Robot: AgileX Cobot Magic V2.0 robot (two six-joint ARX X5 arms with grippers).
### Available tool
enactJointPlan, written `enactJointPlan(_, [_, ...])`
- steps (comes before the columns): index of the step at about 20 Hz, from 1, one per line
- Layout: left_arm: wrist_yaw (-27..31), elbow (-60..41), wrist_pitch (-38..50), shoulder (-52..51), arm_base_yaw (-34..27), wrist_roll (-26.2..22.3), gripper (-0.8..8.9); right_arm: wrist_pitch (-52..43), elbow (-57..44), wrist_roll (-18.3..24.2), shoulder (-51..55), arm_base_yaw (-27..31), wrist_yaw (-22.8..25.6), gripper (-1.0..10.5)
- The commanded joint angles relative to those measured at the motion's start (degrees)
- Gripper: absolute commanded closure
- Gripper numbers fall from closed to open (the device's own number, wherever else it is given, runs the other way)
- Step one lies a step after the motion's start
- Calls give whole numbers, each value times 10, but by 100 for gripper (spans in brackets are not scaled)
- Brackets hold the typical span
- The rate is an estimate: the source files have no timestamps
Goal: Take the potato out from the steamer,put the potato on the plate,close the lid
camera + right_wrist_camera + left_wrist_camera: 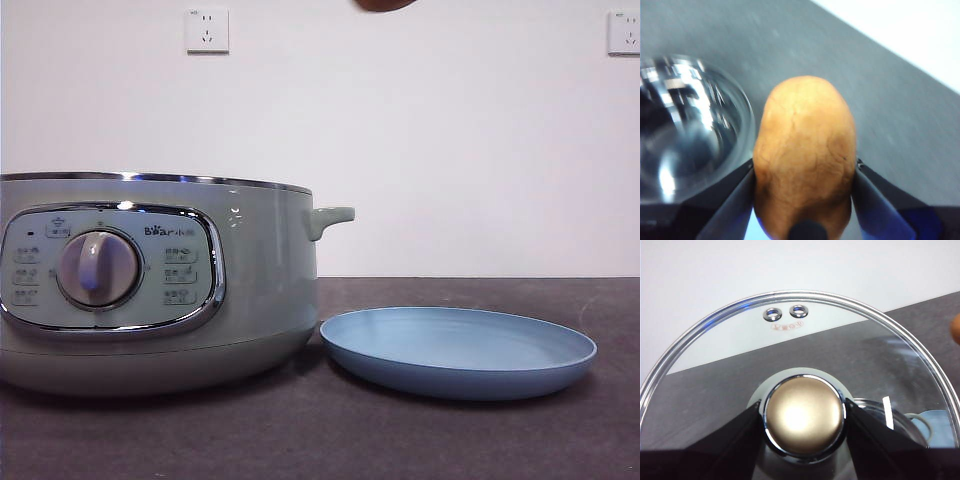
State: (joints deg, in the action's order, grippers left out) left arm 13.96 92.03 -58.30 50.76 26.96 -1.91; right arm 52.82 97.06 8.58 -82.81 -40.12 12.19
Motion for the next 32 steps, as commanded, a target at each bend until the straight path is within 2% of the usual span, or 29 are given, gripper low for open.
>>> enactJointPlan(1, [-12, 7, 33, -3, 0, 1, 822, 64, -1, 2, 32, 14, 1, 957])
enactJointPlan(6, [-44, 7, 34, 13, 0, -3, 822, 169, -2, -2, 83, 47, -2, 958])
enactJointPlan(9, [-71, 7, 38, 23, 0, -3, 822, 175, -43, -9, 109, 65, -3, 958])
enactJointPlan(12, [-86, 7, 42, 30, 0, -3, 822, 101, -162, -15, 146, 85, -19, 958])
enactJointPlan(14, [-87, 7, 43, 35, 0, -3, 822, 31, -252, -17, 158, 97, -70, 958])
enactJointPlan(18, [-100, 7, 42, 42, 0, -2, 822, -92, -375, -17, 114, 116, -129, 958])
enactJointPlan(21, [-100, 7, 43, 46, 0, -2, 822, -140, -391, -16, 43, 133, -148, 958])
enactJointPlan(24, [-100, 7, 43, 50, 0, -2, 822, -196, -391, -15, -20, 147, -196, 958])
enactJointPlan(30, [-100, 7, 42, 54, 0, 0, 822, -220, -391, -12, -125, 167, -198, 957])
enactJointPlan(32, [-100, 7, 43, 56, 0, 0, 822, -223, -391, -13, -130, 169, -216, 950])
